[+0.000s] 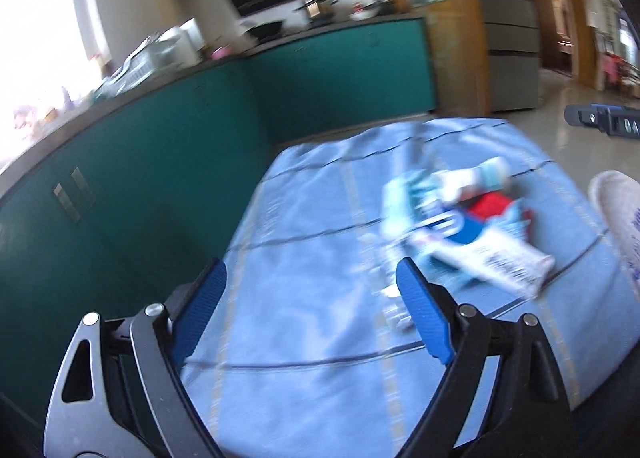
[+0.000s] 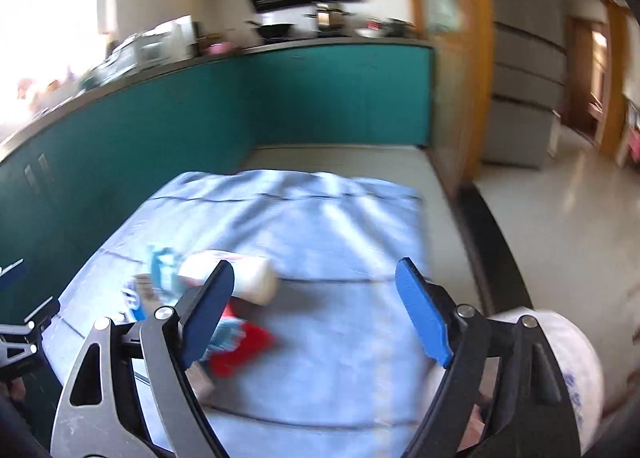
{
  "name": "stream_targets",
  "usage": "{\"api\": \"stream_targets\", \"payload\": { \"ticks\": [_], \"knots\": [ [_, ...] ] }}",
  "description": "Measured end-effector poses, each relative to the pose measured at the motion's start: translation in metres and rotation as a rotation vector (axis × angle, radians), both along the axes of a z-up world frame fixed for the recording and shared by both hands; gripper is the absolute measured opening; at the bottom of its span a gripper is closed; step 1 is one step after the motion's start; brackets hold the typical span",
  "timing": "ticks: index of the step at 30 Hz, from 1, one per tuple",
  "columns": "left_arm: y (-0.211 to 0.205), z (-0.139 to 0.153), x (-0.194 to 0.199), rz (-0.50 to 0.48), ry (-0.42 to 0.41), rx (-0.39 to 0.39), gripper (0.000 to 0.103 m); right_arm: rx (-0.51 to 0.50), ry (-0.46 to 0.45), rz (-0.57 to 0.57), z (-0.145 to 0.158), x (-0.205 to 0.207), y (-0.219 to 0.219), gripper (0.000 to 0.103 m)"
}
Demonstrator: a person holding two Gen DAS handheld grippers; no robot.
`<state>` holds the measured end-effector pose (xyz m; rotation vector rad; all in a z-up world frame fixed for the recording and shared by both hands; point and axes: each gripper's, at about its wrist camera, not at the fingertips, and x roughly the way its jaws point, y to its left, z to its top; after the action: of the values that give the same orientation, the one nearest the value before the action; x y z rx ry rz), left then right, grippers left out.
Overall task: Collect trash
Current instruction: 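Move both tools back over the table trash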
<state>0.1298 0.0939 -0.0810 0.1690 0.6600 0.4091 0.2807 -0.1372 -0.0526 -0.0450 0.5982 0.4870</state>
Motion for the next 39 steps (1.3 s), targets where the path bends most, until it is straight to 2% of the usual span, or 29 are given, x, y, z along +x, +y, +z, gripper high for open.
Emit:
{"api": "stream_targets", "payload": {
  "ticks": [2, 4, 6, 9, 13, 20, 22, 25, 27, 28, 30, 32, 39],
  "knots": [
    [0.018, -0.001, -0.007, 0.046, 0.007, -0.013, 0.088, 0.017, 0.009, 0.093, -0.022, -0.01, 0.028, 0.081],
    [0.035, -0.002, -0.015, 0.092, 0.015, -0.035, 0.089, -0.065, 0.081, 0.174, -0.048, -0.013, 0.052, 0.081],
    [0.046, -0.003, -0.018, 0.121, 0.02, -0.067, 0.089, -0.119, 0.072, 0.174, -0.059, -0.018, 0.061, 0.081],
    [0.056, -0.006, -0.021, 0.147, 0.03, -0.108, 0.091, -0.134, 0.086, 0.187, -0.065, -0.018, 0.064, 0.081],
    [0.048, -0.007, -0.018, 0.127, 0.043, -0.122, 0.091, -0.122, 0.126, 0.173, -0.077, -0.012, 0.054, 0.081],
    [0.014, -0.014, -0.009, 0.054, 0.067, -0.078, 0.093, -0.06, 0.22, 0.169, -0.092, -0.004, 0.042, 0.081],
    [0.008, -0.016, -0.008, 0.044, 0.076, -0.065, 0.093, -0.055, 0.226, 0.178, -0.092, -0.007, 0.041, 0.077],
    [0.004, -0.019, -0.006, 0.043, 0.086, -0.063, 0.093, -0.064, 0.232, 0.184, -0.093, -0.01, 0.041, 0.063],
    [0.005, -0.02, -0.004, 0.046, 0.092, -0.069, 0.093, -0.073, 0.243, 0.197, -0.095, -0.01, 0.041, 0.047],
    [0.005, -0.021, -0.003, 0.047, 0.095, -0.074, 0.093, -0.074, 0.244, 0.201, -0.094, -0.011, 0.04, 0.043],
    [0.005, -0.023, -0.002, 0.047, 0.1, -0.077, 0.093, -0.075, 0.243, 0.212, -0.093, -0.013, 0.039, 0.025],
    [0.003, -0.025, -0.001, 0.044, 0.107, -0.076, 0.093, -0.071, 0.237, 0.21, -0.09, -0.014, 0.037, 0.02],
    [0.002, -0.03, 0.0, 0.042, 0.122, -0.078, 0.093, -0.034, 0.236, 0.178, -0.084, -0.01, 0.022, 0.02]
  ]
}}
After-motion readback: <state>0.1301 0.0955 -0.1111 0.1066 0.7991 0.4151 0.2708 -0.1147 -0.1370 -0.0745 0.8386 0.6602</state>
